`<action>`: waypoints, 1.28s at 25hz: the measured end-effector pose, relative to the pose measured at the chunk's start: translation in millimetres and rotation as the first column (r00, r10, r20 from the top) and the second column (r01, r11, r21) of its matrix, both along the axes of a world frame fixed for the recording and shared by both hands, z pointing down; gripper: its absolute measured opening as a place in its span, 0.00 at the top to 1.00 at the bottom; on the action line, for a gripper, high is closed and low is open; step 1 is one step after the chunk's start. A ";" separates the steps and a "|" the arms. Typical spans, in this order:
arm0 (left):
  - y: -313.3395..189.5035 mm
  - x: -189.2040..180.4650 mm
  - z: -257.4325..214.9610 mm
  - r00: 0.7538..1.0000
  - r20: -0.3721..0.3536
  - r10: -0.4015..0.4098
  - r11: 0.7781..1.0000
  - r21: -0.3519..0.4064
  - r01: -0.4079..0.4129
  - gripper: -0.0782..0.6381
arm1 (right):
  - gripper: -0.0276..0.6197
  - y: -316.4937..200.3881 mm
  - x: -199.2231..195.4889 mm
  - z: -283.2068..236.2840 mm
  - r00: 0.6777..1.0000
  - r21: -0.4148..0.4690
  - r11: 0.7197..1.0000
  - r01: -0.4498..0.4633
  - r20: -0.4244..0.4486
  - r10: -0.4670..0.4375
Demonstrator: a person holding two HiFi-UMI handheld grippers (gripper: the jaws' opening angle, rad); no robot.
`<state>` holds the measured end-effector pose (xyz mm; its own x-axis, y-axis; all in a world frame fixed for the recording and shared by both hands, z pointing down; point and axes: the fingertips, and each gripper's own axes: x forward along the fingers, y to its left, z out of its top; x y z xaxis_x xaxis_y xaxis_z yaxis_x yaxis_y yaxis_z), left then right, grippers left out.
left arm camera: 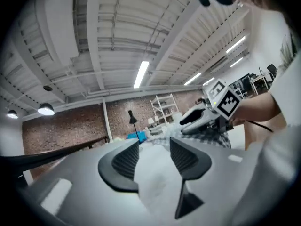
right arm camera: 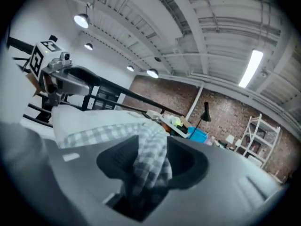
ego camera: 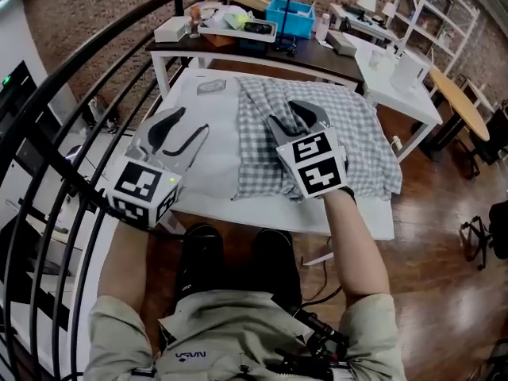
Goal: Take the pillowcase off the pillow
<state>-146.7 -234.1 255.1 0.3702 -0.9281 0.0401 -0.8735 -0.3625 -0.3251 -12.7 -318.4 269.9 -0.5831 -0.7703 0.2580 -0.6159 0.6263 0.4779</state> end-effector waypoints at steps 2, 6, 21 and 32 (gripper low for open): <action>-32.9 16.8 47.9 0.997 0.073 0.035 0.982 -0.188 -0.021 0.55 | 0.68 -7.6 -9.0 20.5 0.995 -0.021 0.999 -0.029 -0.093 0.027; -42.5 29.8 109.6 0.989 0.130 0.077 0.955 -0.294 -0.035 0.77 | 0.93 -5.7 -7.1 38.6 0.968 0.038 0.998 -0.047 -0.246 0.055; -5.5 -11.3 99.0 0.998 -0.024 0.057 0.983 -0.171 -0.060 0.87 | 0.94 -31.1 119.9 47.1 0.910 0.120 0.963 -0.242 -0.316 0.268; -20.2 75.8 -17.5 0.982 0.154 0.110 0.983 0.126 -0.130 0.83 | 0.94 -8.5 101.5 89.7 0.913 0.160 0.973 -0.168 -0.346 0.214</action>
